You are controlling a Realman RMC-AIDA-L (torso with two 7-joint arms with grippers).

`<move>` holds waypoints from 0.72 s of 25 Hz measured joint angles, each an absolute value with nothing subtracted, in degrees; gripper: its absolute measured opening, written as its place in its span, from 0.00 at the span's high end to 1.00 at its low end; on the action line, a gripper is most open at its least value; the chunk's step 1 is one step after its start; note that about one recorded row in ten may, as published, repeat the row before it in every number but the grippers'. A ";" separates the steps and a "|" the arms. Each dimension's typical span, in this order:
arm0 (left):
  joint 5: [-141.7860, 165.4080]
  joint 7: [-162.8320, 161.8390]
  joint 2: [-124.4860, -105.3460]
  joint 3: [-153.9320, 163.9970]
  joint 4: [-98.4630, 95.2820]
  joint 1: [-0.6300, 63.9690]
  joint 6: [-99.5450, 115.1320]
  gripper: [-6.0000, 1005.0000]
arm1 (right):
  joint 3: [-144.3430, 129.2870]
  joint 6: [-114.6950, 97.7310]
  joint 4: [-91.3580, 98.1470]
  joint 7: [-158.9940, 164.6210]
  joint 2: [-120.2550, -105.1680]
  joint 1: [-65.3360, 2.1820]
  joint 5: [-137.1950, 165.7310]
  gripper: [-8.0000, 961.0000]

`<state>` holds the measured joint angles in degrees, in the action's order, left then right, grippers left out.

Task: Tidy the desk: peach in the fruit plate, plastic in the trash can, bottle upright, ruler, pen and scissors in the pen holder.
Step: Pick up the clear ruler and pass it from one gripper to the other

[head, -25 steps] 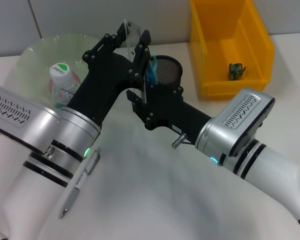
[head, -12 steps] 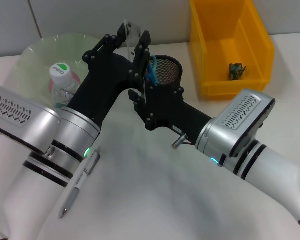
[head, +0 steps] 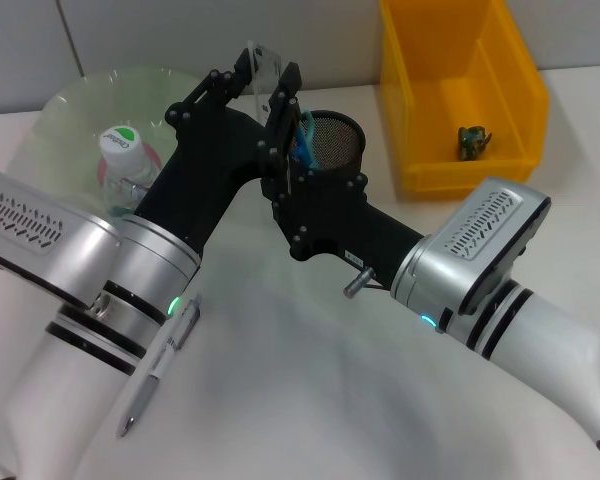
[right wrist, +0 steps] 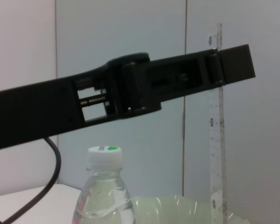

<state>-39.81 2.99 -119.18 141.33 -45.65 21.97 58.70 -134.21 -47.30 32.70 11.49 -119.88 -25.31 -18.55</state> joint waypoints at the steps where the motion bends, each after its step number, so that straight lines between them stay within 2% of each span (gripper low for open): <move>1: -39.81 2.99 -119.18 141.33 -45.65 21.97 58.70 0.61 | -134.21 -47.32 32.70 11.46 -119.88 -25.31 -18.55 0.81; 3: -39.81 2.98 -119.18 141.33 -45.61 21.98 58.71 0.61 | -134.21 -47.37 32.70 11.42 -119.88 -25.31 -18.55 0.86; 18: -39.33 2.90 -119.17 141.63 -45.59 22.25 58.46 0.61 | -134.20 -47.68 32.69 10.72 -119.88 -25.30 -18.55 0.92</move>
<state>-39.33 2.90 -119.17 141.63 -45.59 22.25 58.46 -134.20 -47.68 32.69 10.72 -119.88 -25.30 -18.55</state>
